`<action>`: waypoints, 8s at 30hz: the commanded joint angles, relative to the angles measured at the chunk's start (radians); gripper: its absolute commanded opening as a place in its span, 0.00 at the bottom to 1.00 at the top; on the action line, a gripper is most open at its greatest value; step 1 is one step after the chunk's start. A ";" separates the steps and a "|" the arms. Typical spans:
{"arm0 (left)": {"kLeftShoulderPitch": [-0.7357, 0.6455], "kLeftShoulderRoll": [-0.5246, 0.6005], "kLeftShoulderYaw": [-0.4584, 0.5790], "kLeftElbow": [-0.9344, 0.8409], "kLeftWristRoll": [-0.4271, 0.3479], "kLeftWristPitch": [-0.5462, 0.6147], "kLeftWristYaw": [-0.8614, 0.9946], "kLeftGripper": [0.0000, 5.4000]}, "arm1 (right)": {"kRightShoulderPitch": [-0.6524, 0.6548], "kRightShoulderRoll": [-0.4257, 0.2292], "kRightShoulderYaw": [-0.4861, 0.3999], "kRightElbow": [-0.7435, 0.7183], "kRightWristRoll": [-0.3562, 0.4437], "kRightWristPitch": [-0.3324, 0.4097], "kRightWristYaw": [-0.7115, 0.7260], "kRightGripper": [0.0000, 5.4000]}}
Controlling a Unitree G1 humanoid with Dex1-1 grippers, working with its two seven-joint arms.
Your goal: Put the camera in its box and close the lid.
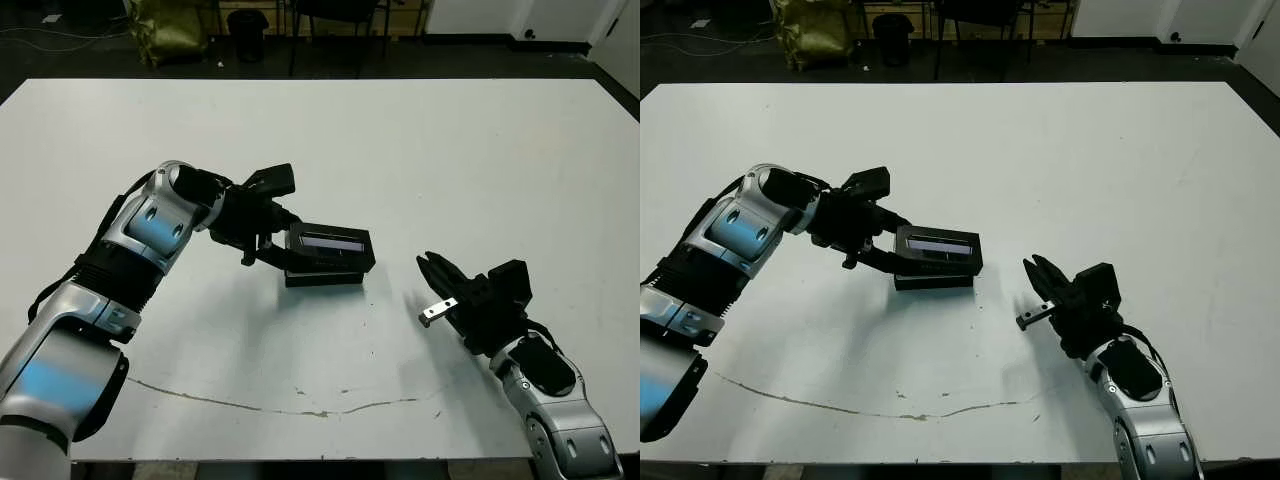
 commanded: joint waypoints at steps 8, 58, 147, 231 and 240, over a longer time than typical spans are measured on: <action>0.034 0.010 -0.011 -0.027 0.024 0.023 0.037 0.45 | 0.020 -0.005 0.004 0.001 -0.002 0.015 -0.007 0.00; 0.032 0.026 -0.087 -0.106 0.074 0.139 0.072 0.45 | 0.029 0.009 0.011 0.007 -0.003 0.008 -0.006 0.00; -0.092 0.008 -0.200 -0.093 0.147 0.323 -0.010 0.45 | 0.054 0.033 0.031 0.018 -0.008 -0.010 -0.016 0.00; -0.069 0.003 -0.283 0.039 0.275 0.146 -0.014 0.44 | 0.080 0.040 0.040 0.002 -0.003 -0.003 -0.027 0.00; -0.088 -0.020 -0.264 0.052 0.255 0.174 -0.019 0.44 | 0.080 0.042 0.044 -0.002 -0.007 0.001 -0.033 0.00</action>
